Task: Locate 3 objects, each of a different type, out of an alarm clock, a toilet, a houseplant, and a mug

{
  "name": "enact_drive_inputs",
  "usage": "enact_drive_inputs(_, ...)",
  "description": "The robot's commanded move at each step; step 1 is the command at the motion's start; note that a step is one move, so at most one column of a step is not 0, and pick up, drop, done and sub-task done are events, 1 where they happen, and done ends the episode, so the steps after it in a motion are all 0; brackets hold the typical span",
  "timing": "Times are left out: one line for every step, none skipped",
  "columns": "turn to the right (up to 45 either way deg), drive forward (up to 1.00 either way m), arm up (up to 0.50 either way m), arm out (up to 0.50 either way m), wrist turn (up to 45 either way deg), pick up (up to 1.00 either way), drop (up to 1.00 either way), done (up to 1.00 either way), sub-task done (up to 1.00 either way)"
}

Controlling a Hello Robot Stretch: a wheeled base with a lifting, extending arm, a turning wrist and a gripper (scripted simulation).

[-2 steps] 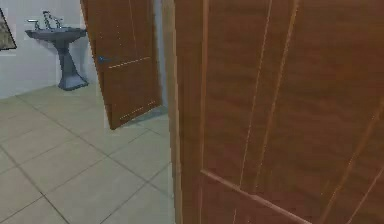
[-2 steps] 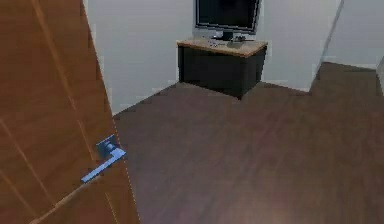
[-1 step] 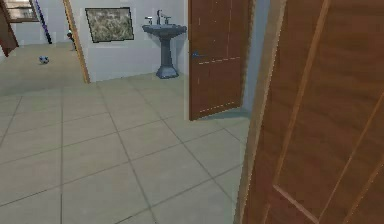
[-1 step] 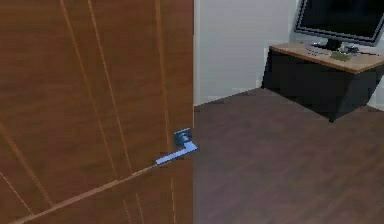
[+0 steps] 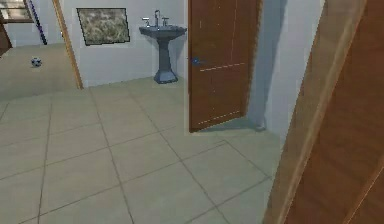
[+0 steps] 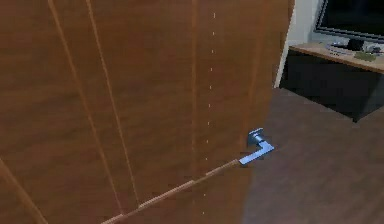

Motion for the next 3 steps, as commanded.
enact_drive_inputs(-27.0, 0.00, 0.00, 0.00, 0.0, 0.00, 0.00, 0.00, 0.00)
enact_drive_inputs(0.0, 0.45, 0.00, 0.00, 0.0, 0.00, 0.00, 0.00, 0.00)
enact_drive_inputs(-12.0, 0.00, 0.00, 0.00, 0.0, 0.00, 0.00, 0.00, 0.00)
